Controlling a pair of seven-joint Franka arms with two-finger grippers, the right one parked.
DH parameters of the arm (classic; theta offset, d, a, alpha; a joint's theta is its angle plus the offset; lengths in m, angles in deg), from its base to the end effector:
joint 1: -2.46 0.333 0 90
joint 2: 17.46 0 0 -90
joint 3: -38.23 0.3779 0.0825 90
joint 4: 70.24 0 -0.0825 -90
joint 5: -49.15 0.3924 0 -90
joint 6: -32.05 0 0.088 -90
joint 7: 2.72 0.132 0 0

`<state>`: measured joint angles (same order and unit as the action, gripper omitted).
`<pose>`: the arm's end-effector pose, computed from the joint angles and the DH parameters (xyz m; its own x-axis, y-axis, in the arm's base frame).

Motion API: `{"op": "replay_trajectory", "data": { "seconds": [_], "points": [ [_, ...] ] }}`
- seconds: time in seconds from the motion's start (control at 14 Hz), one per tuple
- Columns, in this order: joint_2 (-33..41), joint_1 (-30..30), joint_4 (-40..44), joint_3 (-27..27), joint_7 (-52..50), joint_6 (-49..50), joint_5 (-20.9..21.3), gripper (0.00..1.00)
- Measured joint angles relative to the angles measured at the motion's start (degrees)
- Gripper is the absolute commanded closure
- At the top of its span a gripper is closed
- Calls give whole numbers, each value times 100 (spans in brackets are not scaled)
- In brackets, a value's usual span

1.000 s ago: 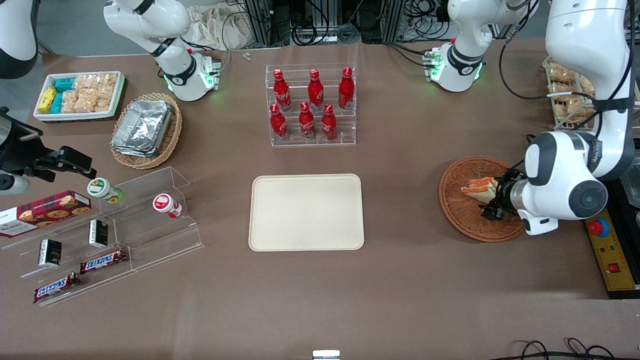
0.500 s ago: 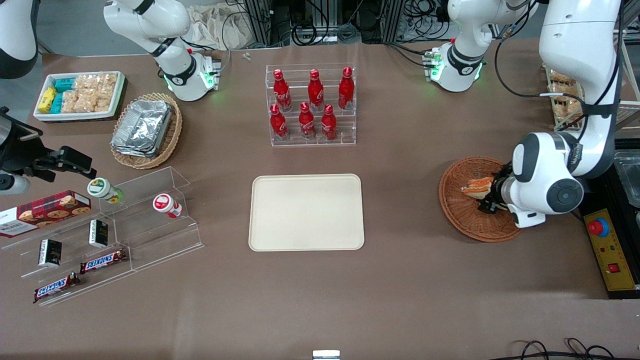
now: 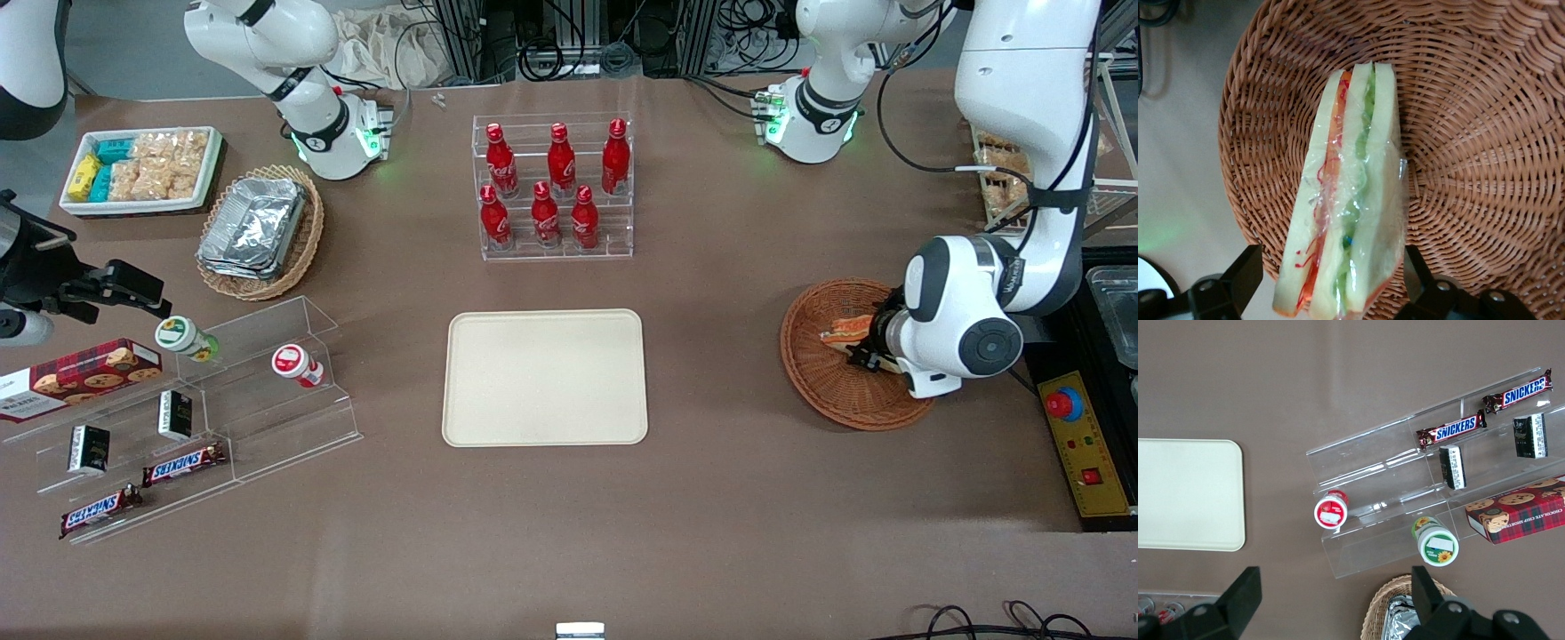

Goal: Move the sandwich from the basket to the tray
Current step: 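Close the left gripper on the wrapped sandwich, then lift the sandwich and carry it with the left gripper over the cream tray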

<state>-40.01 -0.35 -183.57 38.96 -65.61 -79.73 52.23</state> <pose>0.5798 -0.0165 0.2698 0.4826 0.8631 -0.1486 0.7765 -0.5002 -0.3831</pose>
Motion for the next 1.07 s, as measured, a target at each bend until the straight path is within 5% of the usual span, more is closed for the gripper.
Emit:
{"op": "replay_trajectory", "data": {
  "seconds": [0.57,1.07],
  "points": [
    [777,64,301,-129,214,469,-16,100],
    [1233,-46,850,-1877,1430,805,-316,100]
  ]
}}
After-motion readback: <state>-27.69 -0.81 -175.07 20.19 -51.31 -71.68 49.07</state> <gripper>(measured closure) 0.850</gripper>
